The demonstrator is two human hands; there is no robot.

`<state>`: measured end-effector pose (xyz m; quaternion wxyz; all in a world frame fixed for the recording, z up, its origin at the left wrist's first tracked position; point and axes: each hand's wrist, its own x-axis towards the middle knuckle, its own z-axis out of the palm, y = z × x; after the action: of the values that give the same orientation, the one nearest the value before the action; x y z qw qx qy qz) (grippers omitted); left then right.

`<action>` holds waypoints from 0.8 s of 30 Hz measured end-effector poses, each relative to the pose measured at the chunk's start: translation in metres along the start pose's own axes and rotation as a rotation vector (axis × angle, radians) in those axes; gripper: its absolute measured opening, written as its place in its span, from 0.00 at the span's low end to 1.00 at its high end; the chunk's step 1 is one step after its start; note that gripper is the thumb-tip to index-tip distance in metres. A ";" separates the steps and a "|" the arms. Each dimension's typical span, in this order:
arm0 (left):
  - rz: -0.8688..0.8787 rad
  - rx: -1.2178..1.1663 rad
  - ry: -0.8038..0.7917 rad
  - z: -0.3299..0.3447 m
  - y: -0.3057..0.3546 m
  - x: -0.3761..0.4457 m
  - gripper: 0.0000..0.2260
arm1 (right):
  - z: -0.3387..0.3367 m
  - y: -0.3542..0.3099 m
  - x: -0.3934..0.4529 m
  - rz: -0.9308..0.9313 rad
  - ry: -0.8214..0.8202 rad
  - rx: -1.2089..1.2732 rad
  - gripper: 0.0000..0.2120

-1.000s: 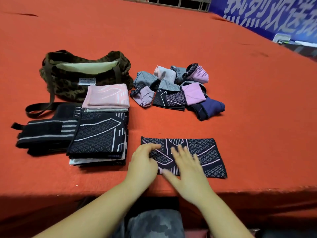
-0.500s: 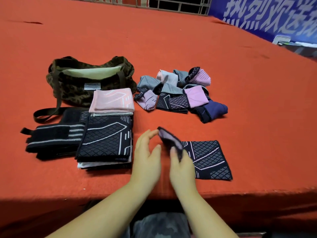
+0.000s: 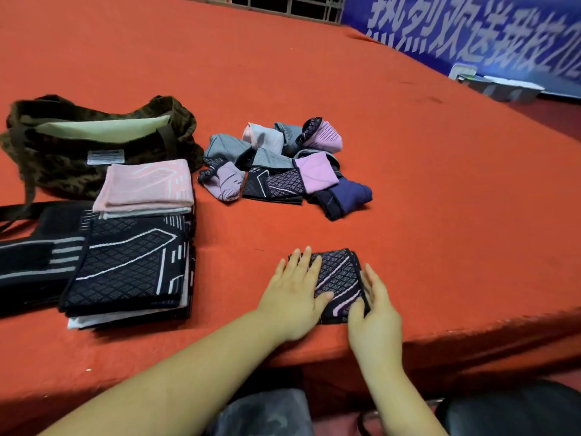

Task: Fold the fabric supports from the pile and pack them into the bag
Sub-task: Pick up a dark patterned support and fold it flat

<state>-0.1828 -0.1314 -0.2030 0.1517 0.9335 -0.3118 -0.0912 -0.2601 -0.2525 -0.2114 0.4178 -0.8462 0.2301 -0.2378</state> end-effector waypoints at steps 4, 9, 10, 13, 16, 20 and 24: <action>0.029 0.008 -0.019 0.002 0.005 0.008 0.30 | -0.002 0.011 0.006 -0.002 0.008 -0.050 0.28; 0.077 0.031 -0.061 0.002 0.002 0.009 0.29 | -0.001 0.016 0.005 -0.019 0.032 -0.111 0.30; 0.083 0.048 -0.067 0.003 0.002 0.009 0.29 | 0.001 0.015 0.006 -0.080 0.039 -0.166 0.31; 0.092 0.117 -0.074 0.008 0.001 0.011 0.30 | 0.007 0.006 0.015 -0.286 -0.034 -0.279 0.31; 0.114 0.116 -0.070 0.011 0.001 0.012 0.40 | 0.014 -0.006 0.023 -0.327 -0.279 -0.280 0.26; 0.085 0.047 -0.057 0.012 -0.002 0.009 0.43 | 0.014 0.000 0.027 -0.248 -0.422 -0.550 0.36; -0.222 -0.041 0.110 0.009 -0.004 0.000 0.36 | 0.010 0.007 0.020 -0.193 -0.409 -0.708 0.43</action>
<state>-0.1832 -0.1305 -0.2125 0.1765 0.9627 -0.1955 -0.0622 -0.2394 -0.2622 -0.2180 0.1141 -0.9849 0.1296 -0.0093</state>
